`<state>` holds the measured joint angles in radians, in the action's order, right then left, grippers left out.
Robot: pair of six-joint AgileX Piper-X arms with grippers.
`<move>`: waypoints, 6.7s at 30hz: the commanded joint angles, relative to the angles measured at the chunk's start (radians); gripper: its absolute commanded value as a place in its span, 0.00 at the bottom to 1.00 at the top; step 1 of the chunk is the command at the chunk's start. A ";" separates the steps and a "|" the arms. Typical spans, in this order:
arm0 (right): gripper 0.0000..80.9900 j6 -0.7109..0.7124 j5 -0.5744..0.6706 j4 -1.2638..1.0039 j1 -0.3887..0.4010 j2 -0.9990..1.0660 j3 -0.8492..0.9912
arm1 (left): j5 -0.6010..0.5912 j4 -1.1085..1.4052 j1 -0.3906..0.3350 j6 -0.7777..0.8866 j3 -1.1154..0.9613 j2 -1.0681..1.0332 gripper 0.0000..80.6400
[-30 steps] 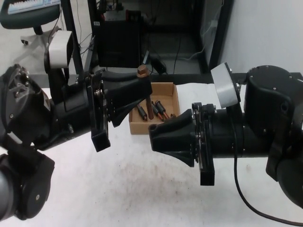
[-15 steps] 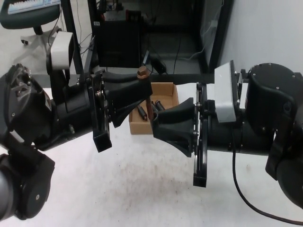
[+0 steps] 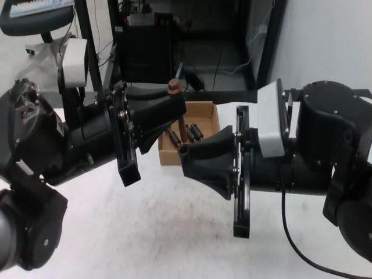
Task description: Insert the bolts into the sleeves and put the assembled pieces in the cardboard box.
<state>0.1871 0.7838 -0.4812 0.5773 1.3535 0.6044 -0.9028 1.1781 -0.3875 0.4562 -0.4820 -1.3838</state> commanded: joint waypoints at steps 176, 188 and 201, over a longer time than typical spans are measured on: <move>0.09 -0.068 -0.381 0.799 -0.202 0.811 1.076 | 0.192 -0.007 0.150 -0.051 0.304 0.202 0.00; 0.01 0.018 -0.363 0.968 -0.202 0.547 0.977 | 0.355 -0.007 0.150 -0.115 0.304 0.202 0.00; 0.01 -0.262 -0.634 0.575 -0.346 -0.045 0.102 | 0.868 -0.209 0.148 -0.287 0.439 0.230 0.00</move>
<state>-0.0215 0.1744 0.1431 0.2486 1.3473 0.7691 -0.0898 0.9995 -0.2401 0.1754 -0.0496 -1.1645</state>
